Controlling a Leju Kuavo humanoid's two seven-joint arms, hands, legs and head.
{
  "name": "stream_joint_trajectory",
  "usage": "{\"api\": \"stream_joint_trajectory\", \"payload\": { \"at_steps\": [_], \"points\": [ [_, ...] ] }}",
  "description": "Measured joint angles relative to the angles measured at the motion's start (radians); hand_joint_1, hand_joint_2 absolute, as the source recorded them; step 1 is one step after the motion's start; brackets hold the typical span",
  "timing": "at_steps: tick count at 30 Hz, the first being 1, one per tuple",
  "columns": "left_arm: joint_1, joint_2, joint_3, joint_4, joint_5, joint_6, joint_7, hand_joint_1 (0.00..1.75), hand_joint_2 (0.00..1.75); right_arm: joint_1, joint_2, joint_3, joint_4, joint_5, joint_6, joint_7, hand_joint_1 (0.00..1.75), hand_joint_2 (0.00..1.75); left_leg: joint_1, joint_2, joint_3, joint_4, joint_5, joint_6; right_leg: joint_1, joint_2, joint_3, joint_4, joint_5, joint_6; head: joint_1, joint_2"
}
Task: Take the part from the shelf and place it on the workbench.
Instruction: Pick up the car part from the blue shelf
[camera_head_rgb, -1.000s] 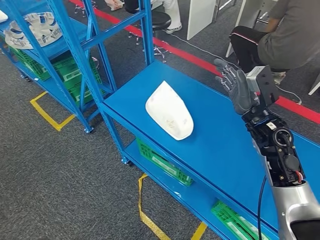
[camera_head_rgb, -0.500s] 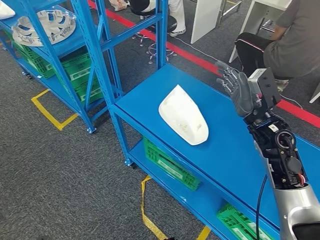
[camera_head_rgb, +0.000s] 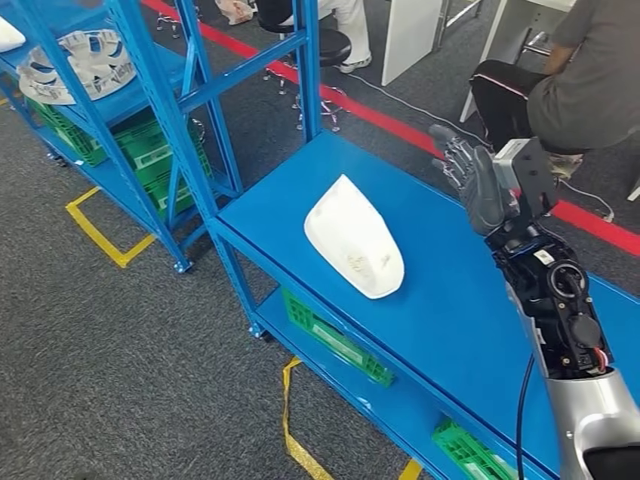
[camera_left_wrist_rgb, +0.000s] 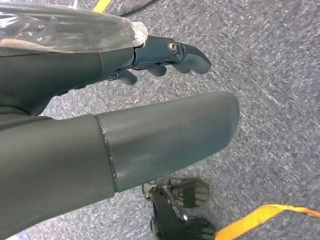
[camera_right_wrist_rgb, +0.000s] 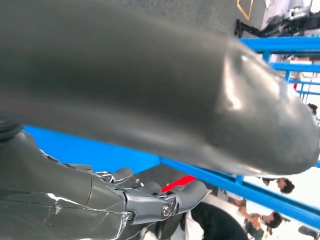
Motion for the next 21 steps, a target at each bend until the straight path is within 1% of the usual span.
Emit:
{"api": "stream_joint_trajectory", "payload": {
  "at_steps": [1, 2, 3, 4, 5, 6, 7, 8, 9, 11, 12, 16, 20, 21],
  "points": [
    [0.002, 0.000, 0.000, 0.000, 0.000, 0.000, 0.000, 0.00, 0.00, 0.002, 0.000, 0.000, 0.000, 0.000, 0.000, -0.001, 0.00, 0.00, 0.002, 0.000, -0.021, 0.028, 0.001, -0.002, 0.000, 0.000, 0.001, 0.000, -0.001, 0.000, -0.004, 0.000],
    [0.003, 0.000, 0.000, 0.000, 0.000, 0.000, 0.000, 0.00, 0.00, 0.004, 0.000, 0.001, 0.000, 0.000, 0.000, -0.002, 0.00, 0.00, 0.004, 0.000, -0.019, 0.011, 0.024, -0.004, 0.000, 0.000, 0.002, 0.000, -0.003, 0.001, -0.008, 0.000],
    [0.003, 0.000, 0.000, 0.000, 0.000, 0.000, 0.000, 0.00, 0.00, 0.005, 0.000, 0.001, 0.000, 0.001, 0.000, -0.004, 0.00, 0.00, 0.007, 0.001, 0.006, -0.049, 0.063, -0.005, 0.000, 0.000, 0.005, 0.001, -0.004, 0.002, -0.010, 0.000],
    [0.003, 0.001, 0.000, 0.000, 0.000, 0.000, 0.000, 0.00, 0.00, 0.005, 0.000, 0.001, 0.000, 0.001, -0.001, -0.006, 0.00, 0.00, 0.008, 0.002, 0.045, -0.134, 0.104, -0.004, -0.001, 0.000, 0.008, 0.001, -0.007, 0.005, -0.012, 0.000],
    [0.002, 0.001, 0.000, 0.000, 0.000, 0.000, 0.000, 0.00, 0.00, 0.005, 0.000, 0.001, 0.000, 0.001, -0.001, -0.008, 0.00, 0.00, 0.008, 0.002, 0.081, -0.208, 0.133, -0.001, 0.001, 0.001, 0.010, 0.001, -0.009, 0.008, -0.014, 0.000],
    [0.000, 0.001, 0.000, 0.000, 0.000, 0.000, 0.000, 0.00, 0.00, 0.004, 0.000, 0.001, 0.000, 0.001, -0.001, -0.009, 0.00, 0.00, 0.007, 0.002, 0.106, -0.261, 0.150, 0.003, 0.002, 0.002, 0.011, 0.002, -0.012, 0.013, -0.015, 0.000],
    [0.000, 0.002, 0.000, 0.000, 0.000, 0.000, 0.001, 0.00, 0.00, 0.004, 0.000, 0.001, 0.000, 0.002, -0.001, -0.010, 0.00, 0.00, 0.005, 0.002, 0.119, -0.287, 0.154, 0.009, 0.003, 0.003, 0.011, 0.003, -0.014, 0.017, -0.014, 0.000],
    [-0.001, 0.001, 0.000, 0.000, 0.000, 0.000, 0.001, 0.00, 0.00, 0.004, 0.000, 0.000, 0.000, 0.004, -0.002, -0.011, 0.00, 0.00, 0.003, 0.001, 0.120, -0.290, 0.153, 0.013, 0.004, 0.003, 0.010, 0.004, -0.017, 0.016, -0.013, 0.000],
    [0.000, 0.000, 0.000, 0.000, 0.000, 0.000, 0.002, 0.00, 0.00, 0.004, 0.000, 0.000, 0.000, 0.008, -0.002, -0.012, 0.00, 0.00, 0.003, 0.001, 0.121, -0.291, 0.154, 0.015, 0.004, 0.003, 0.010, 0.005, -0.019, 0.012, -0.010, 0.000],
    [0.000, 0.000, 0.000, 0.000, 0.000, 0.000, 0.003, 0.00, 0.00, 0.005, 0.000, 0.000, 0.000, 0.016, -0.003, -0.013, 0.00, 0.00, 0.001, 0.000, 0.122, -0.293, 0.154, 0.016, 0.005, 0.003, 0.012, 0.005, -0.022, -0.001, -0.005, 0.000],
    [0.000, 0.000, 0.000, 0.000, 0.000, 0.000, 0.003, 0.00, 0.00, 0.005, 0.000, 0.000, 0.001, 0.019, -0.003, -0.012, 0.00, 0.00, 0.001, -0.001, 0.122, -0.292, 0.153, 0.017, 0.005, 0.003, 0.014, 0.004, -0.020, -0.003, -0.002, 0.000],
    [0.000, -0.001, 0.000, 0.000, -0.003, 0.000, 0.005, 0.00, 0.00, 0.006, 0.000, 0.000, 0.001, 0.033, -0.001, -0.005, 0.00, 0.00, -0.003, -0.001, 0.123, -0.292, 0.151, 0.023, 0.002, 0.003, 0.016, -0.001, -0.018, 0.004, 0.007, 0.000],
    [-0.001, -0.002, 0.000, 0.000, -0.003, 0.000, 0.007, 0.00, 0.00, 0.007, 0.000, 0.000, 0.001, 0.037, 0.002, -0.002, 0.00, 0.00, -0.005, -0.001, 0.122, -0.291, 0.150, 0.025, -0.001, 0.003, 0.017, -0.005, -0.017, 0.024, 0.009, 0.000],
    [-0.001, -0.002, 0.000, 0.000, -0.003, 0.000, 0.007, 0.00, 0.00, 0.007, 0.000, 0.000, 0.001, 0.037, 0.002, -0.002, 0.00, 0.00, -0.005, -0.001, 0.122, -0.291, 0.150, 0.025, -0.001, 0.003, 0.017, -0.005, -0.017, 0.026, 0.008, 0.000]
  ]
}}
